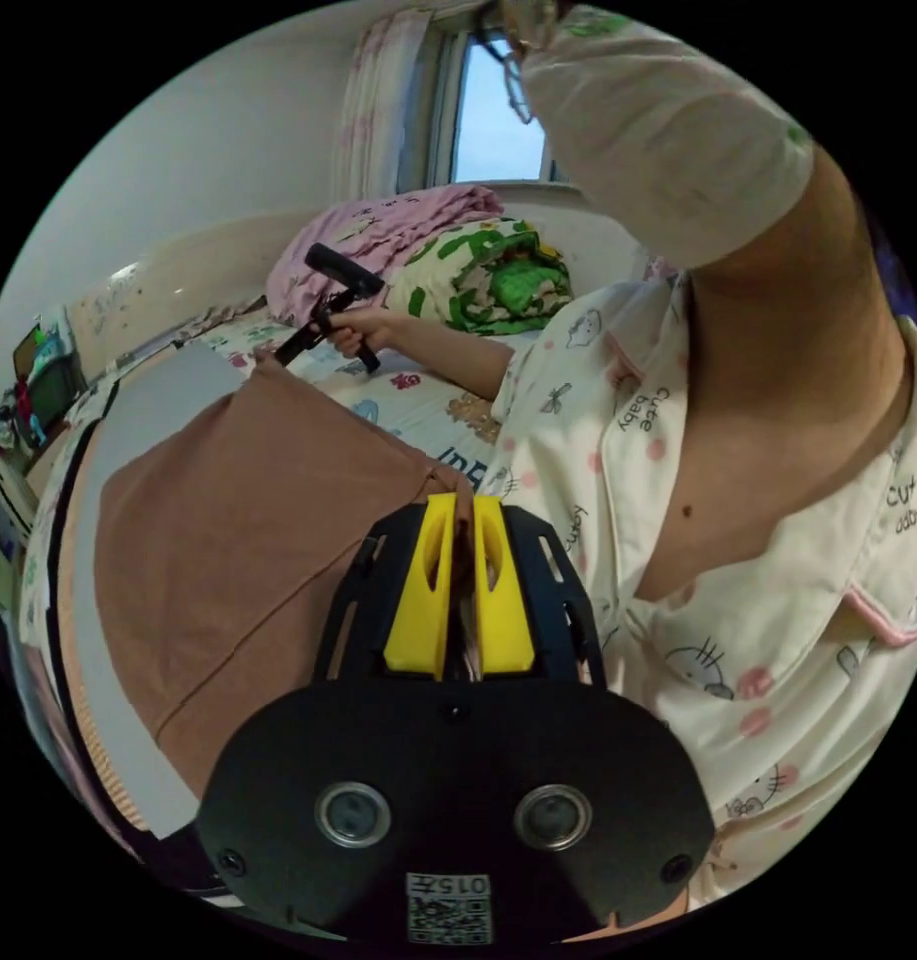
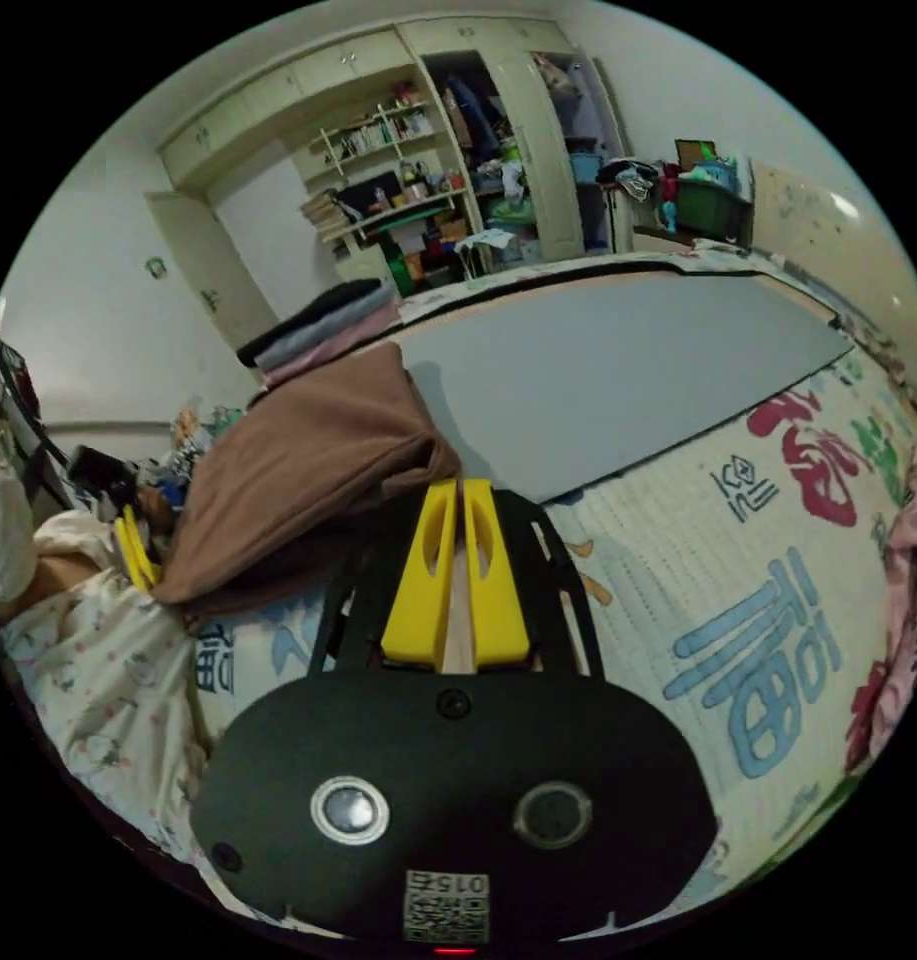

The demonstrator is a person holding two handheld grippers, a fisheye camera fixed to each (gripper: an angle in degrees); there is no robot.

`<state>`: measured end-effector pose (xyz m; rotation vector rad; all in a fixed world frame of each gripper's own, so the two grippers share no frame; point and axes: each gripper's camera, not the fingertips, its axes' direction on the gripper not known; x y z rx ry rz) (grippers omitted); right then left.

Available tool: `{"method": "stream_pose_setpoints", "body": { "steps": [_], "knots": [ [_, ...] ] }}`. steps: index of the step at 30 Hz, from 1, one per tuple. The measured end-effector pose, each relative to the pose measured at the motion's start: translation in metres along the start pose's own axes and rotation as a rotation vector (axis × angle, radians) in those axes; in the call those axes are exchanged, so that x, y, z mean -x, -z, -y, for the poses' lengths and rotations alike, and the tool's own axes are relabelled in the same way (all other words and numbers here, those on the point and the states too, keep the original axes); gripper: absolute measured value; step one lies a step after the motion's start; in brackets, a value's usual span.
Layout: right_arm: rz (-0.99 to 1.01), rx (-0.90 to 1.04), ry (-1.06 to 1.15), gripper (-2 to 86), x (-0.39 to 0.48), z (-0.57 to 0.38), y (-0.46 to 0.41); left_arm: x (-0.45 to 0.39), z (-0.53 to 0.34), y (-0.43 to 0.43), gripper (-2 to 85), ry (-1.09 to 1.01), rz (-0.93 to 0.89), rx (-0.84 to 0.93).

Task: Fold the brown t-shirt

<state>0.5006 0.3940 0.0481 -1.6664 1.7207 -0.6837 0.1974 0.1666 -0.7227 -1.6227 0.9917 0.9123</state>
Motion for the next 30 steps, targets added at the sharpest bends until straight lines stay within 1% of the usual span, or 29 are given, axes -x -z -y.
{"method": "stream_pose_setpoints", "body": {
  "steps": [3, 4, 5, 7, 9, 10, 12, 13, 15, 16, 17, 19, 22, 24, 26, 29, 30],
  "knots": [
    [-0.204, -0.04, -0.096, -0.5, -0.013, -0.018, 0.007, 0.001, 0.014, 0.0, 1.3, -0.007, 0.006, 0.074],
    [-0.21, -0.061, -0.111, -0.5, -0.014, -0.021, 0.01, 0.001, 0.016, 0.001, 1.3, -0.005, -0.015, 0.08],
    [-0.179, -0.114, -0.108, -0.5, -0.013, -0.028, 0.018, 0.001, 0.017, 0.003, 1.3, -0.006, -0.02, 0.076],
    [-0.085, -0.189, -0.028, -0.4, 0.001, -0.036, 0.027, -0.002, 0.024, 0.019, 1.3, -0.027, -0.021, 0.069],
    [0.023, -0.229, 0.128, -0.3, 0.031, -0.043, 0.029, -0.006, 0.03, 0.029, 1.2, -0.054, -0.016, 0.08],
    [0.04, -0.219, 0.166, -0.4, 0.039, -0.044, 0.026, -0.009, 0.035, 0.033, 1.2, -0.07, -0.014, 0.092],
    [0.031, -0.106, 0.256, -0.4, 0.063, -0.047, 0.006, -0.014, 0.04, 0.039, 1.1, -0.088, -0.019, 0.106],
    [0.005, -0.07, 0.263, -0.5, 0.065, -0.048, -0.001, -0.017, 0.043, 0.044, 1.0, -0.098, -0.025, 0.11],
    [-0.151, 0.109, 0.281, -0.5, 0.063, -0.056, -0.039, -0.024, 0.047, 0.053, 1.0, -0.116, -0.027, 0.116],
    [-0.178, 0.166, 0.283, -0.5, 0.059, -0.059, -0.05, -0.029, 0.048, 0.058, 0.9, -0.132, -0.028, 0.12],
    [-0.16, 0.191, 0.289, -0.6, 0.053, -0.067, -0.06, -0.032, 0.049, 0.06, 0.9, -0.139, -0.031, 0.121],
    [-0.109, 0.188, 0.273, -0.6, 0.042, -0.075, -0.054, -0.041, 0.049, 0.069, 0.9, -0.156, -0.04, 0.122],
    [-0.108, 0.198, 0.239, -0.6, 0.026, -0.088, -0.045, -0.049, 0.047, 0.082, 1.0, -0.113, -0.04, 0.108],
    [-0.101, 0.162, 0.233, -0.6, 0.023, -0.095, -0.036, -0.05, 0.042, 0.094, 1.1, -0.08, -0.042, 0.091],
    [-0.097, 0.111, 0.281, -0.6, 0.032, -0.102, -0.027, -0.053, 0.039, 0.116, 1.2, -0.07, -0.03, 0.079],
    [-0.074, 0.031, 0.363, -0.7, 0.051, -0.111, -0.014, -0.059, 0.027, 0.176, 1.2, -0.028, 0.076, -0.018],
    [-0.063, 0.013, 0.387, -0.8, 0.057, -0.115, -0.012, -0.06, 0.018, 0.202, 1.2, 0.017, 0.126, -0.077]
  ]
}}
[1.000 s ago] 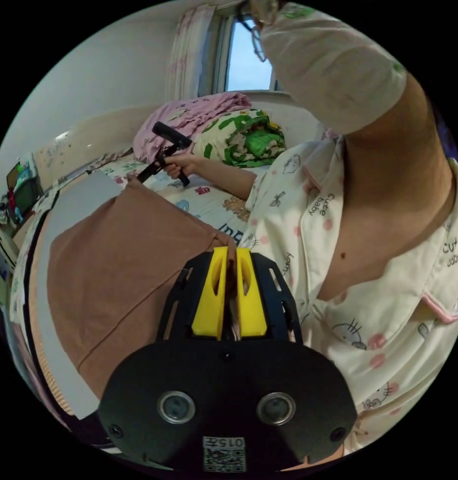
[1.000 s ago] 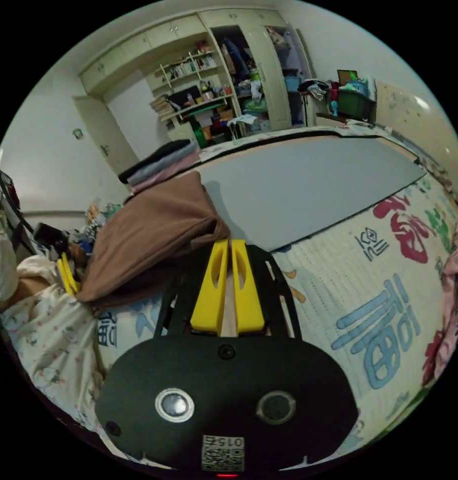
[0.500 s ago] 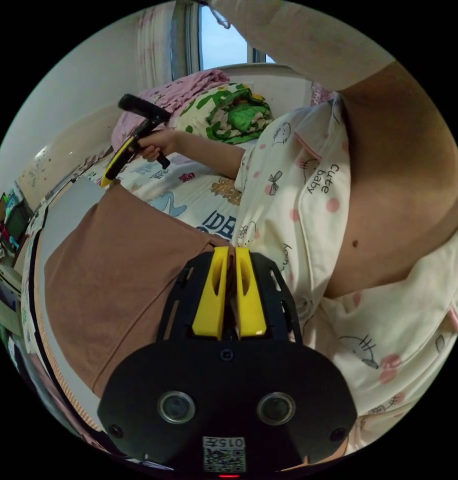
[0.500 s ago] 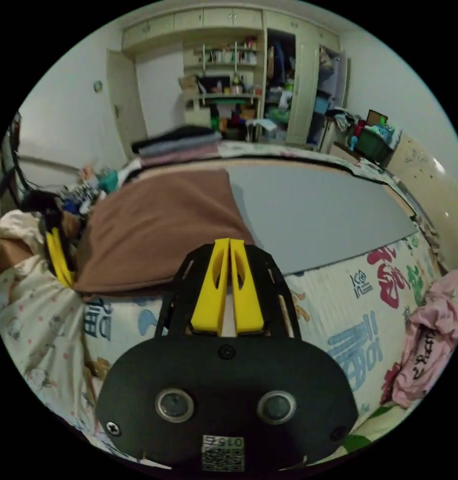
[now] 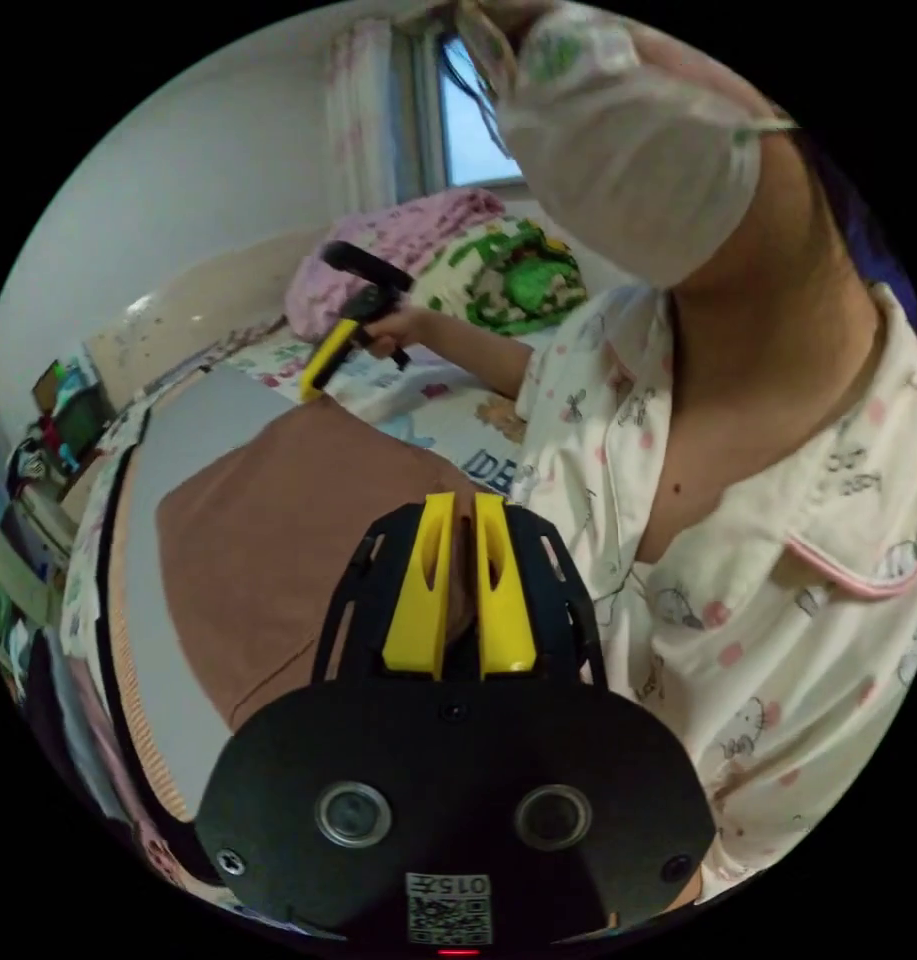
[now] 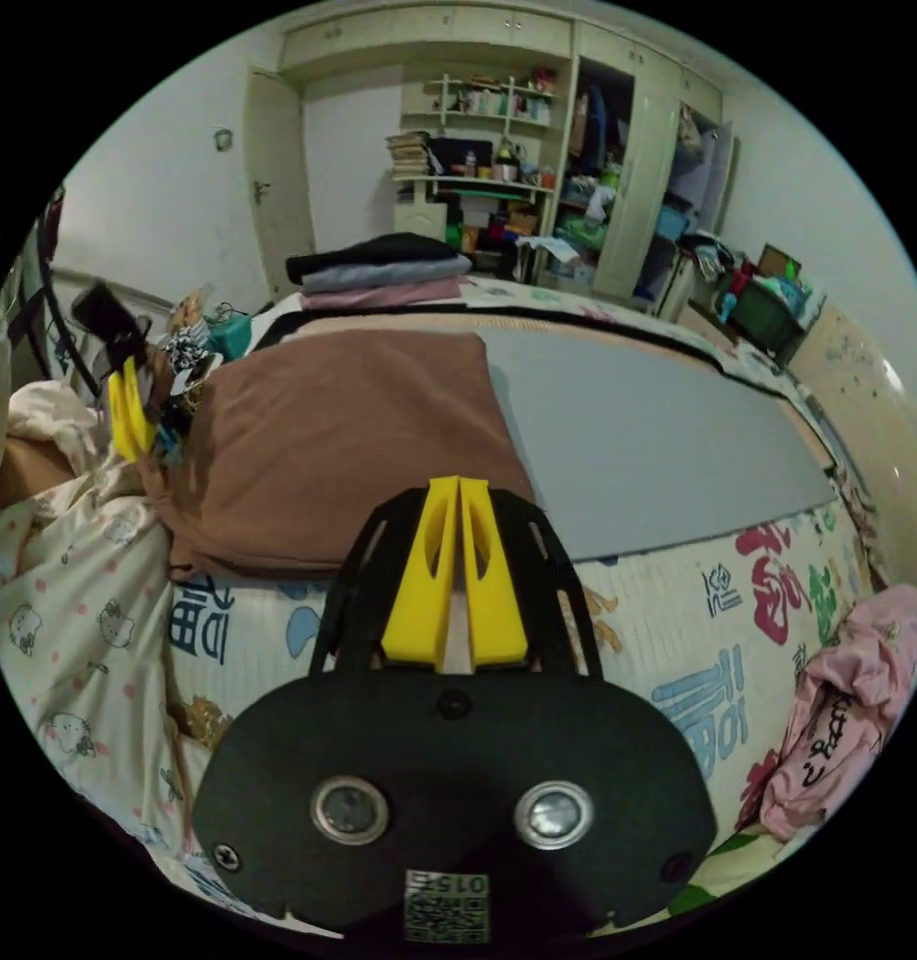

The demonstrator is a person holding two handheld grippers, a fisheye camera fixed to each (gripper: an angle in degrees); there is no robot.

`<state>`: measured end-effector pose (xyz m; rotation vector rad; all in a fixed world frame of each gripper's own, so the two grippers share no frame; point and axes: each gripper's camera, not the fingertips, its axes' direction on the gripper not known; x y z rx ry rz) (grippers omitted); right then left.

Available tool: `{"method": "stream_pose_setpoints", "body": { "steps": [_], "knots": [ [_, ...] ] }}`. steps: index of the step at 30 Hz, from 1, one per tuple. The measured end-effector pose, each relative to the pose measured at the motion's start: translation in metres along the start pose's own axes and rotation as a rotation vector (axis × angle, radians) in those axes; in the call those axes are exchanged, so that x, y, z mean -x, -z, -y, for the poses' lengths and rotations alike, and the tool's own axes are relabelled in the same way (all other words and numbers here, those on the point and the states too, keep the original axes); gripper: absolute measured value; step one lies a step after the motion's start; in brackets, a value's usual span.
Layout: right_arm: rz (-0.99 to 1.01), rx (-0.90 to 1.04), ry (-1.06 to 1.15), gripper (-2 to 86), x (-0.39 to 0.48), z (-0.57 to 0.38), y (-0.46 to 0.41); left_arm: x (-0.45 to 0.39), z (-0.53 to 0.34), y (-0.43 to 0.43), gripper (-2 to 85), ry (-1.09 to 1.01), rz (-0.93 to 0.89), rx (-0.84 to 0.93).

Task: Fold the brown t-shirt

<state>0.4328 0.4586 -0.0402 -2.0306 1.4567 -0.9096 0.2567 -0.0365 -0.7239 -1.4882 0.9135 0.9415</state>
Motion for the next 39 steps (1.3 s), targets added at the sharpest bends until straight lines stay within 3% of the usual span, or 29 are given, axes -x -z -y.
{"method": "stream_pose_setpoints", "body": {
  "steps": [5, 10, 15, 22, 25, 29, 32, 34, 36, 39],
  "knots": [
    [0.105, -0.03, 0.048, -0.9, 0.003, -0.009, 0.004, 0.011, -0.037, 0.058, 1.3, 0.195, 0.167, -0.049],
    [0.51, -0.132, 0.232, -0.7, 0.022, -0.009, 0.021, 0.016, -0.076, 0.043, 1.2, 0.336, 0.291, 0.139],
    [0.372, 0.247, 0.435, -0.9, 0.069, -0.009, -0.021, 0.01, -0.084, 0.06, 1.3, 0.371, 0.258, 0.123],
    [0.436, 0.287, 0.473, -0.7, 0.04, -0.002, 0.015, 0.009, -0.071, 0.091, 1.6, 0.349, 0.206, 0.149],
    [0.421, 0.16, 0.443, 0.2, 0.0, -0.002, 0.068, 0.014, -0.053, 0.129, 2.4, 0.307, 0.261, 0.095],
    [0.239, -0.066, 0.052, 6.2, -0.103, -0.013, 0.148, 0.049, -0.024, 0.176, 4.7, 0.306, 0.418, 0.012],
    [0.129, -0.13, -0.31, 11.5, -0.182, -0.03, 0.168, 0.119, -0.002, 0.186, 9.5, 0.391, 0.334, -0.042],
    [0.193, -0.137, -0.494, 13.5, -0.225, -0.04, 0.164, 0.191, 0.009, 0.17, 13.3, 0.507, 0.196, -0.057],
    [0.382, -0.083, -0.646, 14.8, -0.264, -0.043, 0.148, 0.241, 0.016, 0.149, 14.9, 0.572, 0.14, -0.029],
    [0.562, -0.007, -0.651, 15.2, -0.28, -0.027, 0.13, 0.314, 0.022, 0.111, 15.7, 0.679, 0.11, 0.057]
  ]
}}
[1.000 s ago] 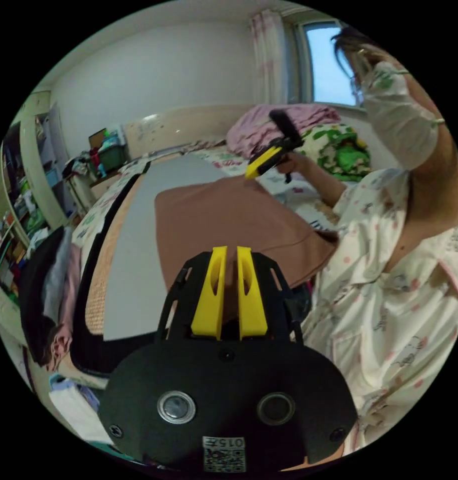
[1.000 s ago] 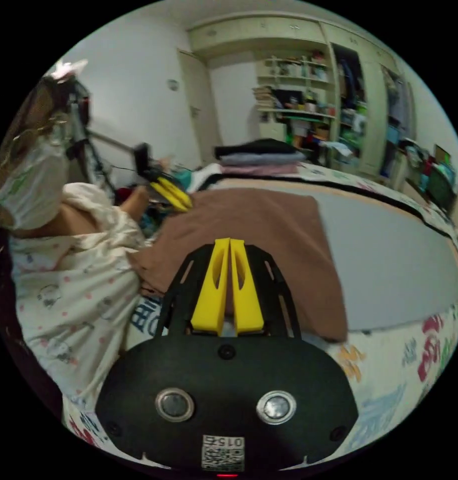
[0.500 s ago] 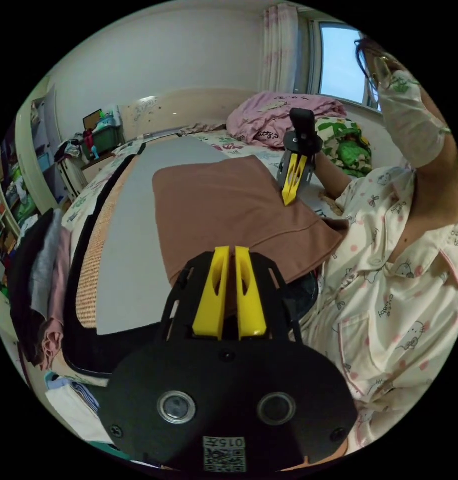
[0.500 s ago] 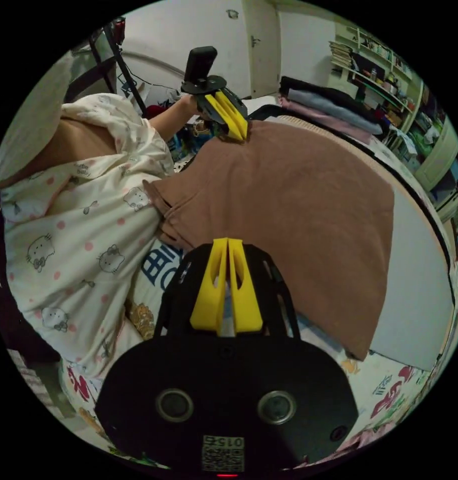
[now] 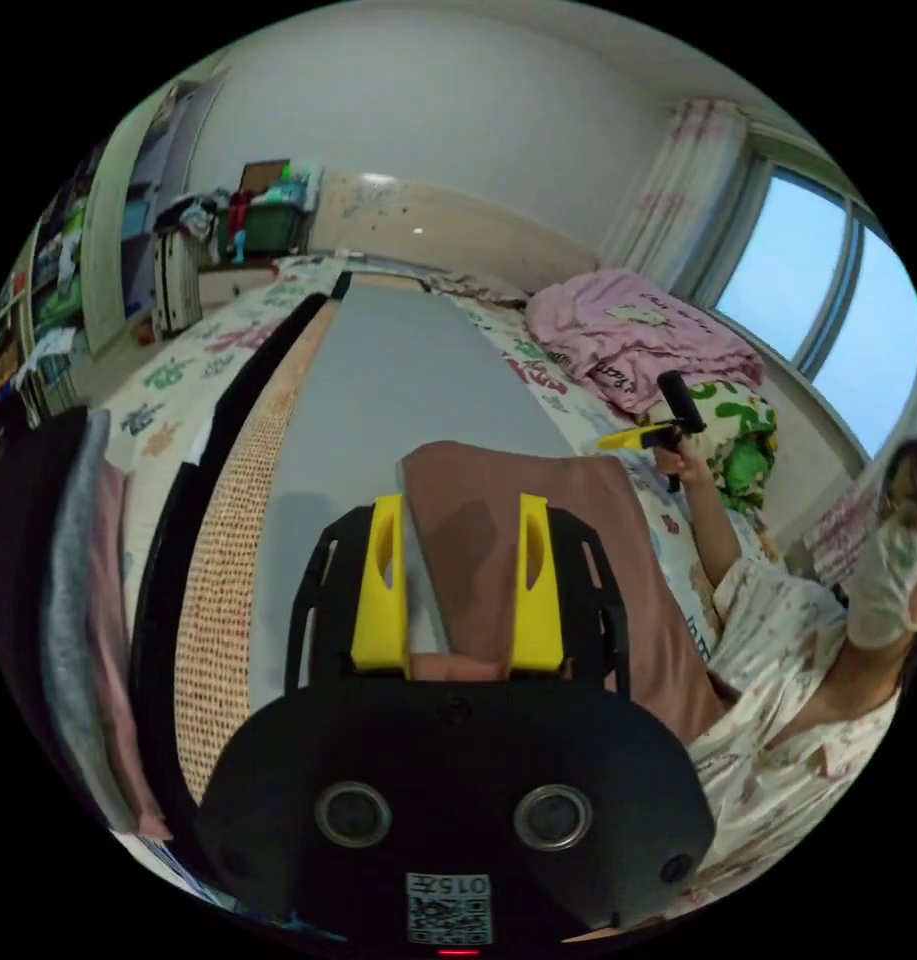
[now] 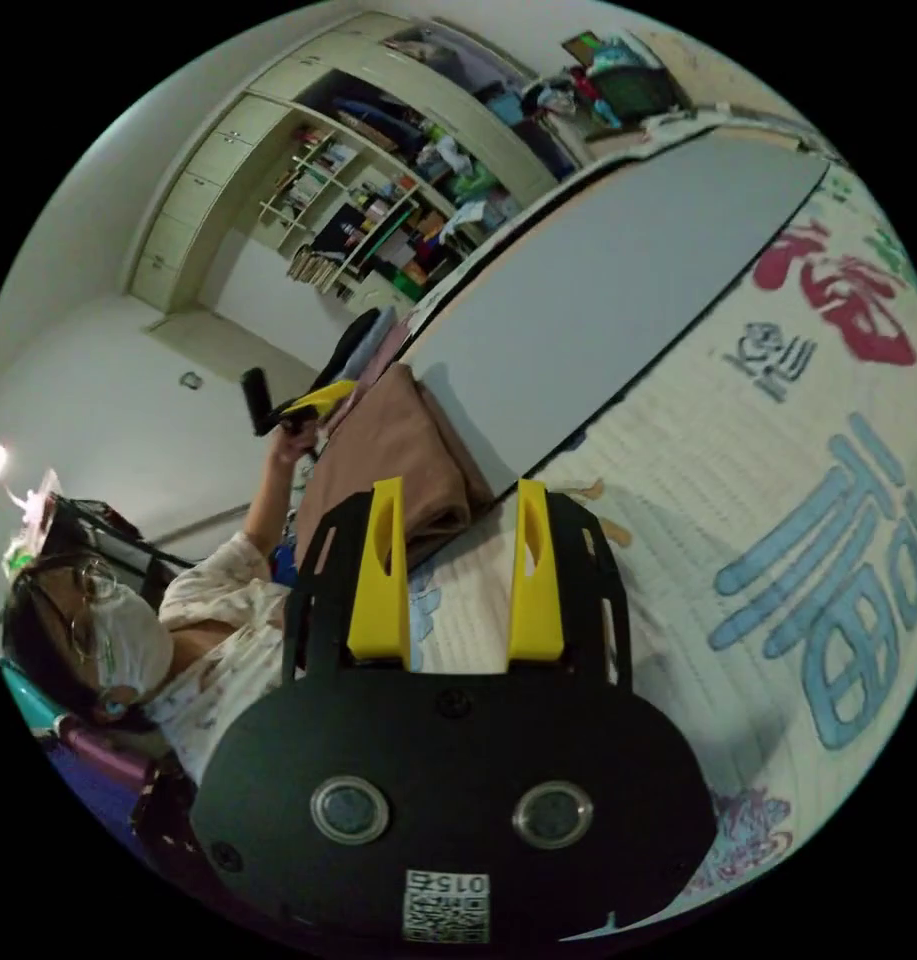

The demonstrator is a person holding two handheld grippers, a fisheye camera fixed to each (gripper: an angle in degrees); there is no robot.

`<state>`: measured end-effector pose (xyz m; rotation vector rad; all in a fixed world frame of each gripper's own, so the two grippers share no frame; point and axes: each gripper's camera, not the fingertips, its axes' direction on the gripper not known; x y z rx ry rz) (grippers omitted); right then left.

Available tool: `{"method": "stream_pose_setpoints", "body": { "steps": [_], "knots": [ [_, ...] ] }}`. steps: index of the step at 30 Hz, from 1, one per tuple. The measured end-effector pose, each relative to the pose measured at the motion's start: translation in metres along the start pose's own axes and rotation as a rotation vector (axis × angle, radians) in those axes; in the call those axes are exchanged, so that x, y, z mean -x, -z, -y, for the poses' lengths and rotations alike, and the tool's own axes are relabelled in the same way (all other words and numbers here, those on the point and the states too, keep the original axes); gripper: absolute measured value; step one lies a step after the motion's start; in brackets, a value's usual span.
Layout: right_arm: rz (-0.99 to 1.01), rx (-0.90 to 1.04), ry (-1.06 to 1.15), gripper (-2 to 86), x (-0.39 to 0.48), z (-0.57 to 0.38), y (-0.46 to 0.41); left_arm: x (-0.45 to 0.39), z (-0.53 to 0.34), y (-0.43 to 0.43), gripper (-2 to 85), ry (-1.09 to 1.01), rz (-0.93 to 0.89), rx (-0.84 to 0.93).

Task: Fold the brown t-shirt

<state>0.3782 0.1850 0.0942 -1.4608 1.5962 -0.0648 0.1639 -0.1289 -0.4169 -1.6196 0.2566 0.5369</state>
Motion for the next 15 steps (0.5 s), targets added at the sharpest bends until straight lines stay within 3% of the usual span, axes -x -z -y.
{"method": "stream_pose_setpoints", "body": {
  "steps": [7, 15],
  "knots": [
    [-0.074, 0.097, 0.033, 13.1, 0.033, 0.033, 0.014, 0.059, 0.071, -0.068, 15.3, 0.091, -0.185, 0.181],
    [-0.059, 0.156, 0.044, 13.1, 0.051, 0.056, 0.075, 0.069, 0.107, -0.047, 10.1, -0.002, -0.228, 0.13]
  ]
}}
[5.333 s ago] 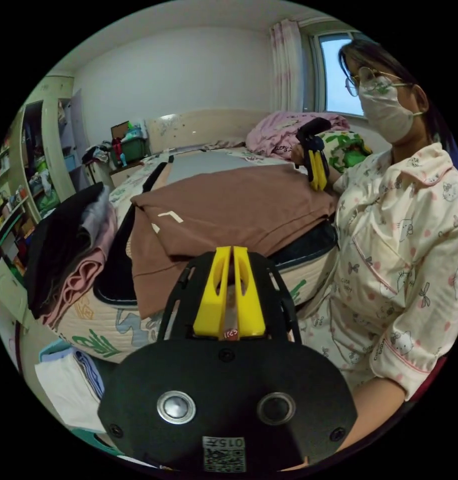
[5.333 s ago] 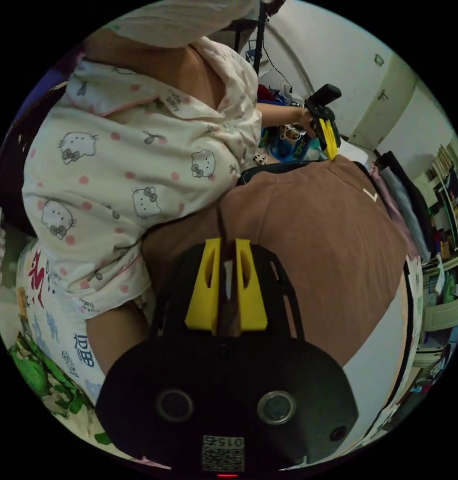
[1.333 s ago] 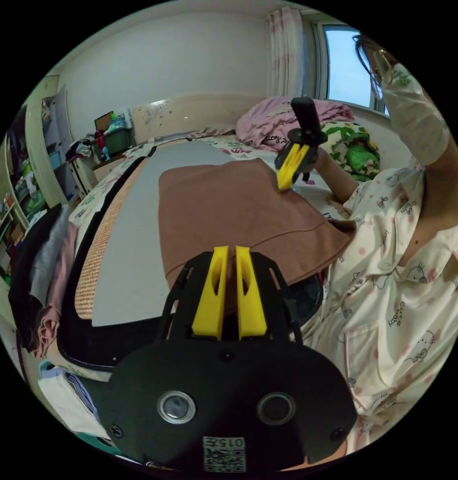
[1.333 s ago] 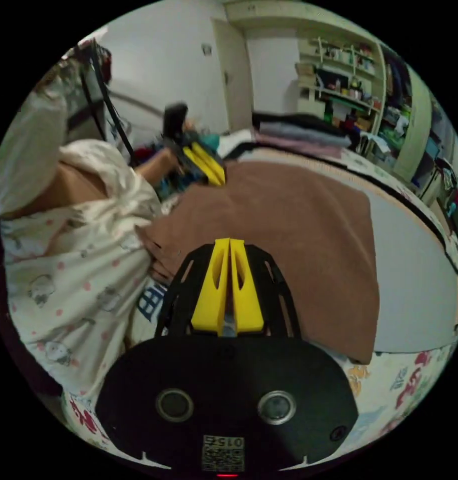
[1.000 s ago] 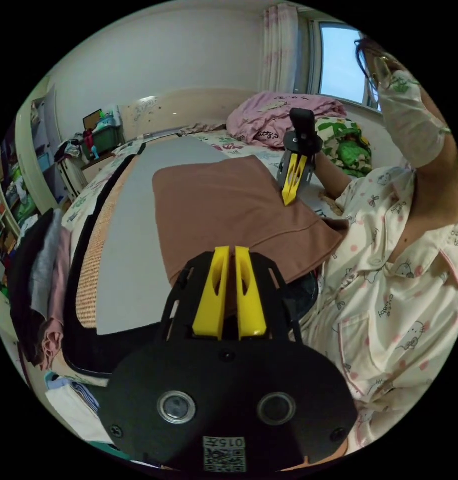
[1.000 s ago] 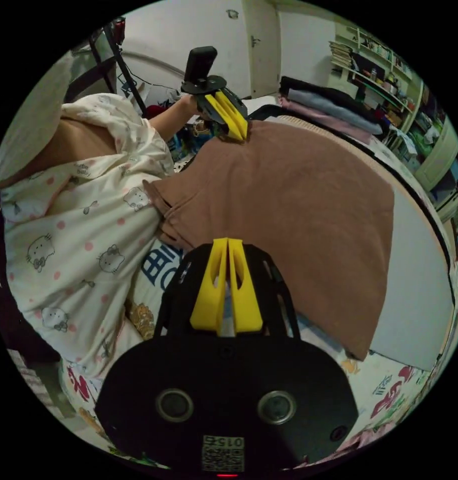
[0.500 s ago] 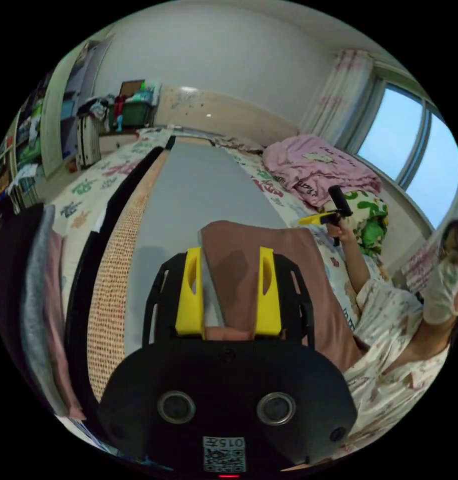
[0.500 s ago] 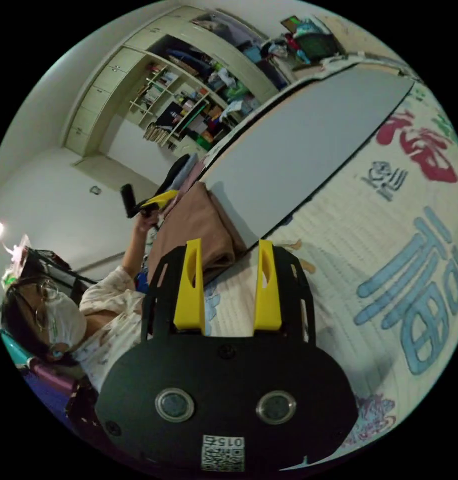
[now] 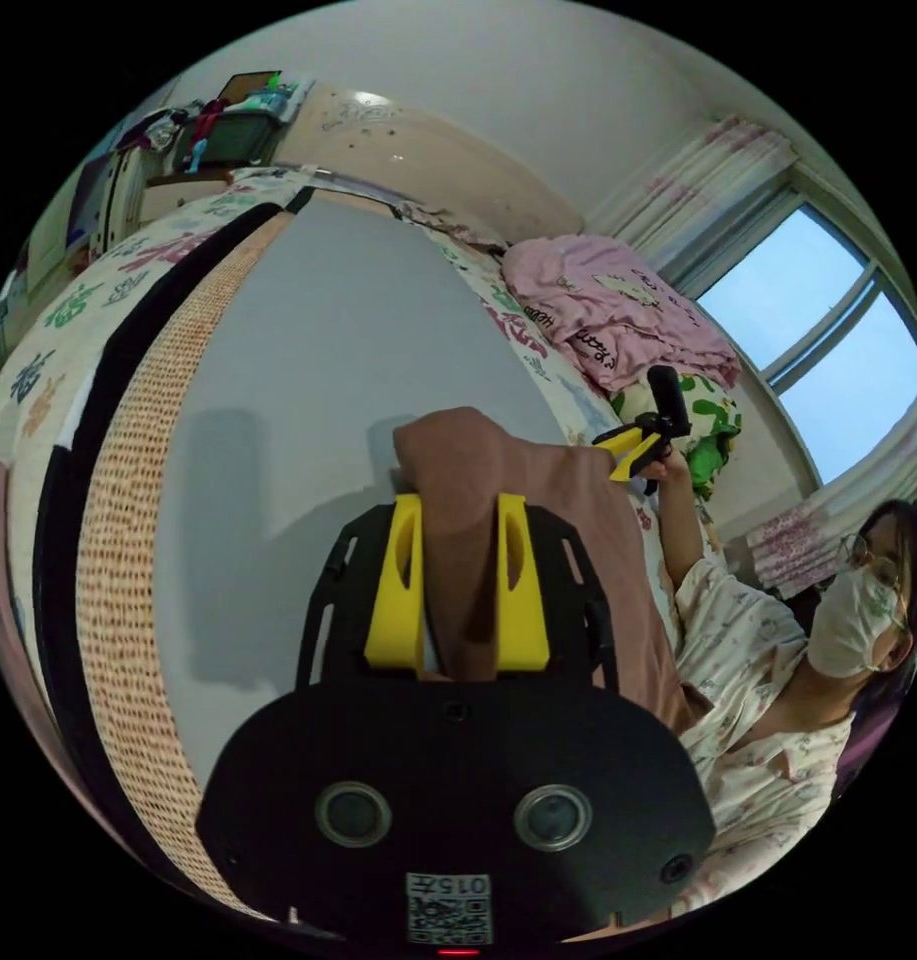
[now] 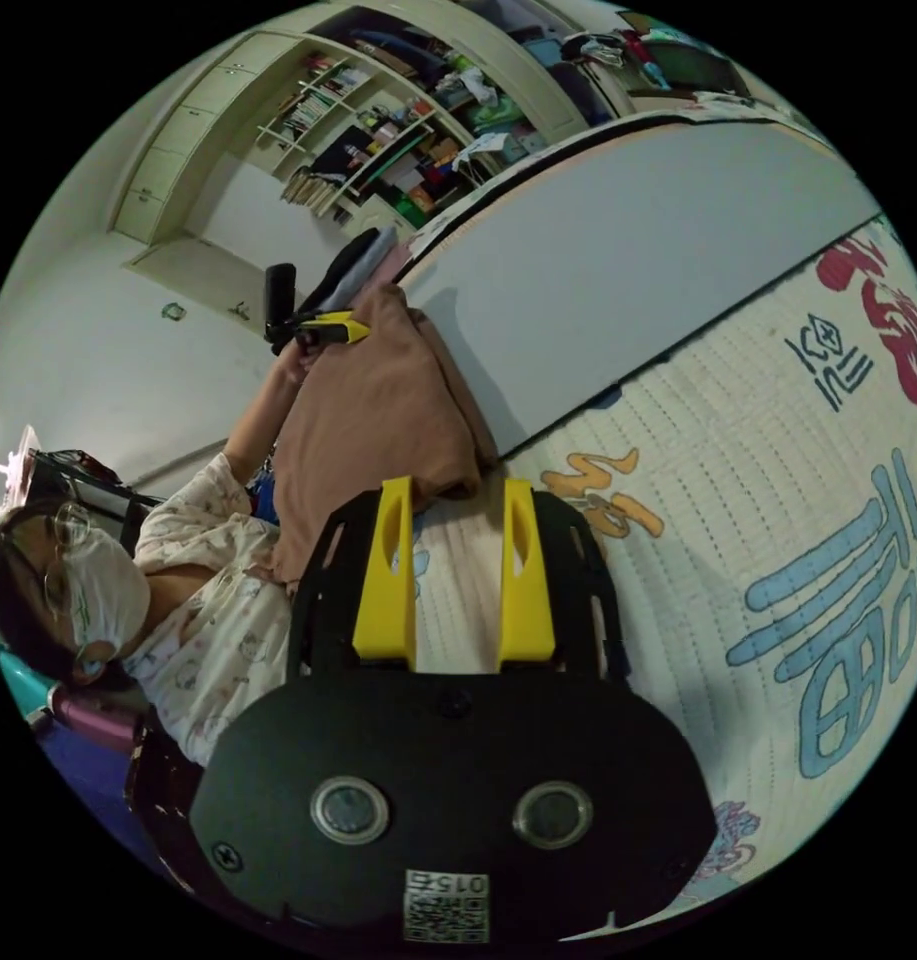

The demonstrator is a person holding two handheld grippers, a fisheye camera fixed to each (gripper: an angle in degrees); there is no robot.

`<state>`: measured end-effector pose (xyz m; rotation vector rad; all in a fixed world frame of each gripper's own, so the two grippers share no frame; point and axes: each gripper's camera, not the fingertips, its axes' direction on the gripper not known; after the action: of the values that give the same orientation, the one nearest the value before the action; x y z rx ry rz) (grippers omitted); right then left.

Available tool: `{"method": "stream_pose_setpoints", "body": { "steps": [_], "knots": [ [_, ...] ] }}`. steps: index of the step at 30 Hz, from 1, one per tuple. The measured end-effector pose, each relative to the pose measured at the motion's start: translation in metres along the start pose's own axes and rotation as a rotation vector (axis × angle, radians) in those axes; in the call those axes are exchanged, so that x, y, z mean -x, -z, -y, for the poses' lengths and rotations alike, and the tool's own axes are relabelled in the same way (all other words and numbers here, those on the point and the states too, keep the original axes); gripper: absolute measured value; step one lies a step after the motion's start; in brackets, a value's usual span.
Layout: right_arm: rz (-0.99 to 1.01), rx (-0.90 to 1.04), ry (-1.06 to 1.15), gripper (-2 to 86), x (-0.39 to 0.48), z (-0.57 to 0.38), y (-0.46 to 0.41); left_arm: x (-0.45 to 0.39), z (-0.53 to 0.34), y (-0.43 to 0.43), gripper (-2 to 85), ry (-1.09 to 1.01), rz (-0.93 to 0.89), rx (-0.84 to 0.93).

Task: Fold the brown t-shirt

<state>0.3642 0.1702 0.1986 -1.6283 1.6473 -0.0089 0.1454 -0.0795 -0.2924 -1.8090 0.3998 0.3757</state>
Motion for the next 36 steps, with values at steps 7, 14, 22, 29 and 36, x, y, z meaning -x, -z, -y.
{"method": "stream_pose_setpoints", "body": {
  "steps": [7, 14, 22, 29, 36],
  "knots": [
    [0.018, 0.023, 0.005, 13.4, 0.015, 0.011, 0.04, 0.011, 0.062, -0.014, 9.2, -0.023, -0.084, 0.028],
    [0.073, 0.053, 0.078, 12.6, 0.023, 0.005, 0.088, 0.027, 0.108, -0.028, 9.2, -0.008, -0.135, 0.071],
    [0.246, 0.055, 0.096, 7.8, 0.024, 0.015, 0.116, 0.062, 0.121, -0.016, 9.0, 0.065, -0.204, 0.018],
    [0.241, 0.044, 0.097, 6.1, 0.041, 0.021, 0.144, 0.082, 0.134, -0.011, 8.8, 0.11, -0.258, 0.011],
    [0.195, 0.007, 0.111, 5.7, 0.066, 0.029, 0.166, 0.11, 0.134, -0.007, 8.5, 0.202, -0.353, -0.025]
  ]
}}
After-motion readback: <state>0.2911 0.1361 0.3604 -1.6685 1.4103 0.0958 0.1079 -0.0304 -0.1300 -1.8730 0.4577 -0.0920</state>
